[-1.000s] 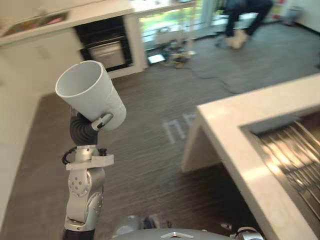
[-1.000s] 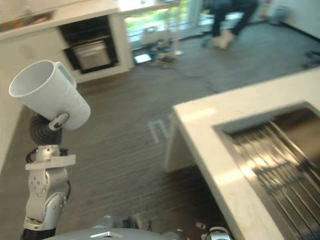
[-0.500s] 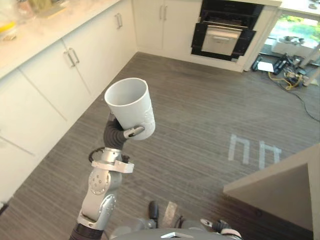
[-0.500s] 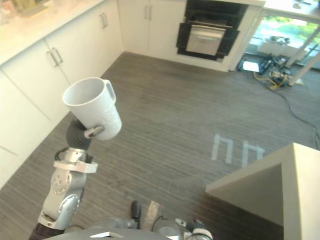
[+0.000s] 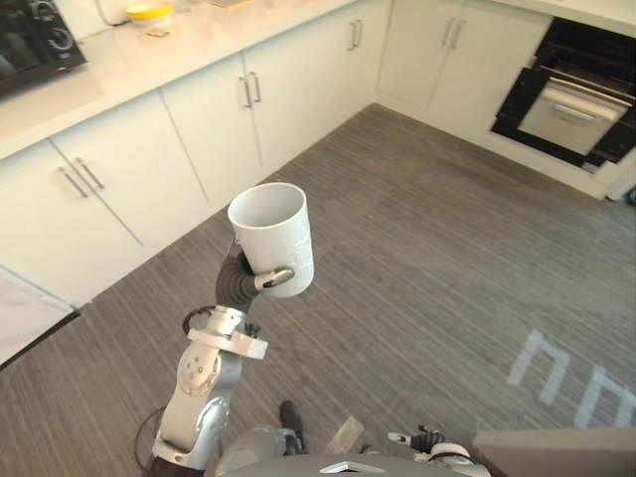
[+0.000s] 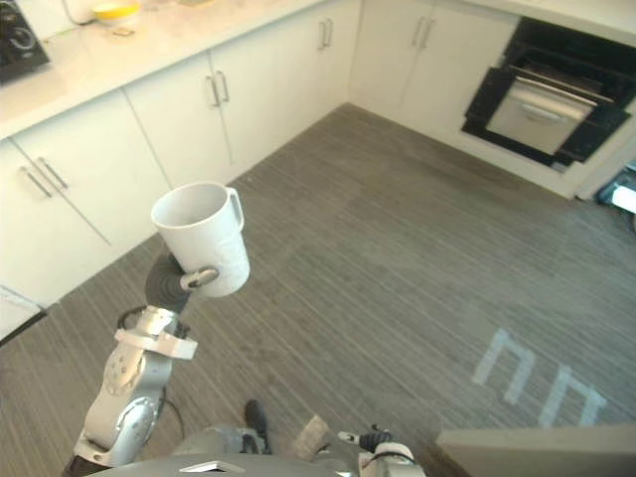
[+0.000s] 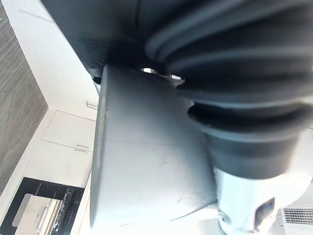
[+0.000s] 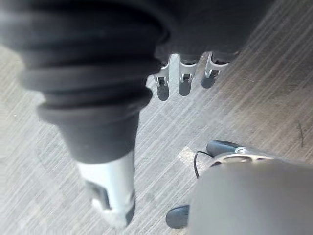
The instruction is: Walk over to the sink, pick up the cup, carry it to the dishwasher, place the cup inside the dishwasher, then close the dishwasher door
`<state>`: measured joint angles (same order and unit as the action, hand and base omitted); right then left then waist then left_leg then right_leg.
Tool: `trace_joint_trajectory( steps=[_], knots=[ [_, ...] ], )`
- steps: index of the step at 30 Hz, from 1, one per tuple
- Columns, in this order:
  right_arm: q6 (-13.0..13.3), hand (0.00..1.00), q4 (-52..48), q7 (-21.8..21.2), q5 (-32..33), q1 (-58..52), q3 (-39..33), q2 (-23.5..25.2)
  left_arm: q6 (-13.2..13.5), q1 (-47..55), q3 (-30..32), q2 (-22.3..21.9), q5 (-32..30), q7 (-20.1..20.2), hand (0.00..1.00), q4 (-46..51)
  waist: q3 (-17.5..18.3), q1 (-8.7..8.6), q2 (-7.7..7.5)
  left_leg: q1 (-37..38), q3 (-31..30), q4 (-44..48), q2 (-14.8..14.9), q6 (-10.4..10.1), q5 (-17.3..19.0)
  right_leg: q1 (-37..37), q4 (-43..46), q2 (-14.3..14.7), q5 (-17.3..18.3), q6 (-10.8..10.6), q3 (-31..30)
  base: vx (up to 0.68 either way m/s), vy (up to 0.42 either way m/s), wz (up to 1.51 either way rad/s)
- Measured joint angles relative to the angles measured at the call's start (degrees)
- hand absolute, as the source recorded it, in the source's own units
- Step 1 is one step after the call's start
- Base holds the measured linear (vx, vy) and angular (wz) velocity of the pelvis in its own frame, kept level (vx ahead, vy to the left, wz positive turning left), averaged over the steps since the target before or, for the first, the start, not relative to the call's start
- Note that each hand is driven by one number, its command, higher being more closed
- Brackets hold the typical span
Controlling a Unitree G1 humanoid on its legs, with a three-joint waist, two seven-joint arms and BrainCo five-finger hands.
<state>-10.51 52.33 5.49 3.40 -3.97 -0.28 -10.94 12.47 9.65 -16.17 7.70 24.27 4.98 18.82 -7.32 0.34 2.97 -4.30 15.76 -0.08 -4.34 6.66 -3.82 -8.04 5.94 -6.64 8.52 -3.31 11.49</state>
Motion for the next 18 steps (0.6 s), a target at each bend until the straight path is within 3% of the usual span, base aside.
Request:
trace_joint_trajectory(
  steps=[5,6,12,18],
  knots=[
    [1.15,0.00,0.11,1.36,1.48,2.68,-0.37,2.45,1.66,2.89,-0.47,1.76,0.38,0.37,1.00,-2.29,0.03,-0.23,0.49,2.79,0.15,-4.45,-0.32,-1.08,-3.04,0.20,1.05,0.01,1.95,-1.30,-2.79,-0.04,-0.045,-0.02],
    [-0.07,0.00,0.43,7.17,1.36,0.13,-6.81,3.67,1.75,2.96,-2.08,3.11,0.88,0.70,1.00,-4.09,0.22,-1.90,-1.97,5.18,-1.54,-4.91,0.81,-1.74,-3.21,-2.26,-1.53,1.03,0.91,-1.69,-4.27,-0.03,-0.040,-0.06],
    [-0.06,0.00,0.44,7.05,1.81,-0.57,-6.81,3.74,1.77,2.89,-2.00,2.97,1.07,0.69,1.00,-4.09,0.16,-2.54,-2.16,5.16,-1.28,-4.89,0.81,-2.10,-2.72,-2.22,-2.04,1.01,1.31,-1.65,-4.87,0.00,0.000,-0.02],
    [-0.34,0.00,0.25,2.69,9.06,-3.65,-6.64,3.75,3.54,1.71,-2.27,2.38,2.91,0.72,1.00,-4.09,1.57,-3.64,-3.25,3.71,-1.55,-4.48,0.28,-1.91,-1.77,-0.68,-1.60,0.81,2.10,-0.88,-4.91,0.01,-0.004,0.02]
  ],
)
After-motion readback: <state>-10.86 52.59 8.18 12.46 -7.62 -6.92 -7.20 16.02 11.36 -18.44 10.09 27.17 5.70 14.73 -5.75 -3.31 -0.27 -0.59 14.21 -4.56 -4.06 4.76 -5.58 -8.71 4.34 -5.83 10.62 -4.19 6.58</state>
